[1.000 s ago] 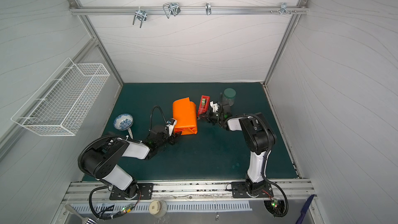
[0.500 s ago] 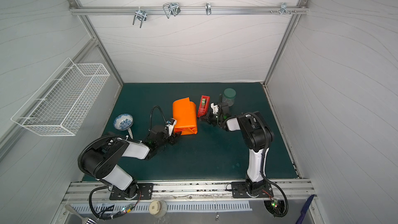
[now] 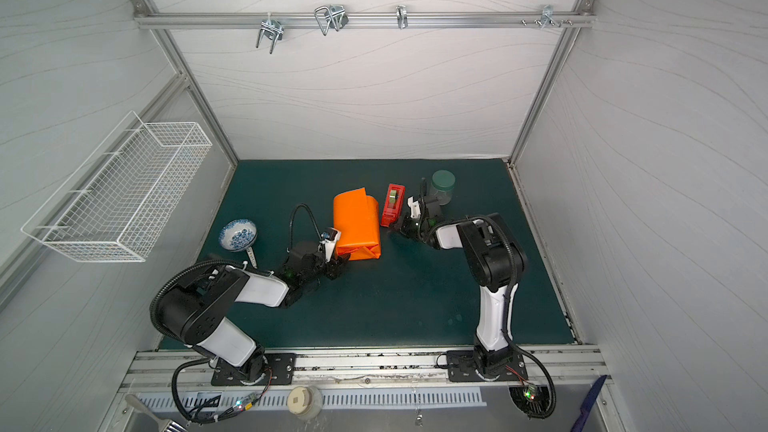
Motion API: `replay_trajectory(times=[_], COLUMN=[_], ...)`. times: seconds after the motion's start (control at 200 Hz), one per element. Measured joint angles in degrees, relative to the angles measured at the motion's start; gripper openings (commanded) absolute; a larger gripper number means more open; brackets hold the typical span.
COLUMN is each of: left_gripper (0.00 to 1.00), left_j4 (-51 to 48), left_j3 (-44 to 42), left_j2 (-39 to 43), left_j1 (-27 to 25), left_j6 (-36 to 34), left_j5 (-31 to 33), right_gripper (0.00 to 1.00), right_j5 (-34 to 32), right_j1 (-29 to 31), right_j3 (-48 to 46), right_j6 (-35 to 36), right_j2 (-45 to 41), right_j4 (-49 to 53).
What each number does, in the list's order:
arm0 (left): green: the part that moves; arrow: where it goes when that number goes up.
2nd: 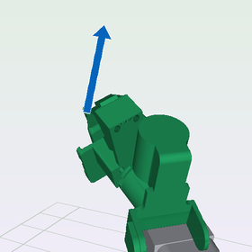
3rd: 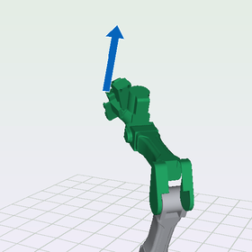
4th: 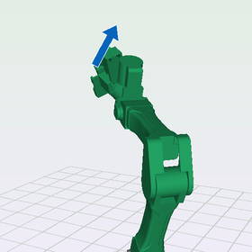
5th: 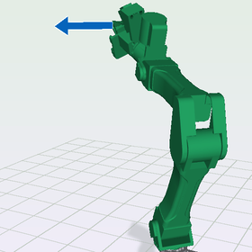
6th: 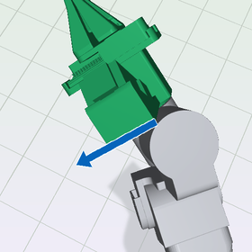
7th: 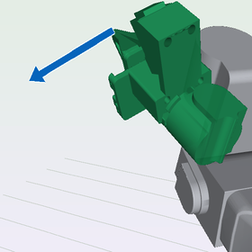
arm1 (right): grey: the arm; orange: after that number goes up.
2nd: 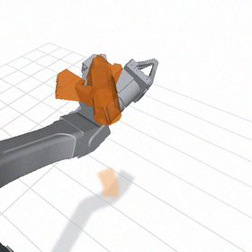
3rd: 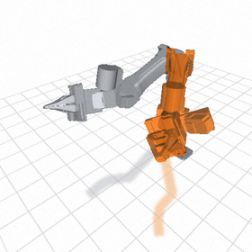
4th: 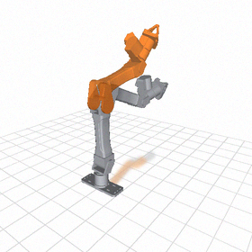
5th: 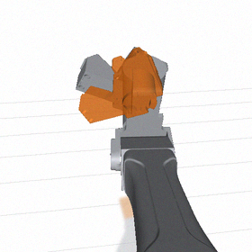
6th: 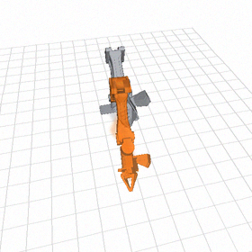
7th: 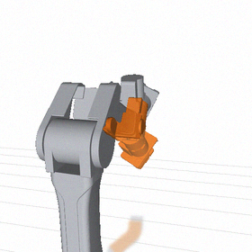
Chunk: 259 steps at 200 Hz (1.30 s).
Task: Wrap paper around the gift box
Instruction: 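Carry the tape strip with the right gripper to the pinched paper end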
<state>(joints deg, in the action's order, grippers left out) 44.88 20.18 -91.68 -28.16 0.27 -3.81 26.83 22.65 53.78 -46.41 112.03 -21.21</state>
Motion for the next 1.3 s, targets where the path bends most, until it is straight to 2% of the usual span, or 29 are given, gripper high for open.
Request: replay_trajectory(times=[0.3,0.565,0.795,1.066,1.296], left_gripper=[0.6,0.6,0.6,0.6,0.6], left_j4=[0.0,0.0,0.0,0.0,0.0], left_j3=[0.0,0.0,0.0,0.0,0.0], left_j2=[0.0,0.0,0.0,0.0,0.0], left_j1=[0.0,0.0,0.0,0.0,0.0], left_j6=[0.0,0.0,0.2,0.3,0.4], left_j5=[-0.1,-0.1,-0.1,-0.1,-0.1], right_gripper=[0.0,0.0,0.0,0.0,0.0], right_j5=[-0.7,3.9,6.8,8.2,7.8], right_j1=[-1.0,-0.2,7.5,17.0,20.4], right_j3=[-2.9,-13.6,-17.1,-14.9,-9.5], right_j6=[2.3,5.0,10.9,17.8,20.9], right_j2=[-2.6,-17.7,-27.2,-26.2,-19.5], right_j4=[3.8,1.4,0.4,0.3,0.4])
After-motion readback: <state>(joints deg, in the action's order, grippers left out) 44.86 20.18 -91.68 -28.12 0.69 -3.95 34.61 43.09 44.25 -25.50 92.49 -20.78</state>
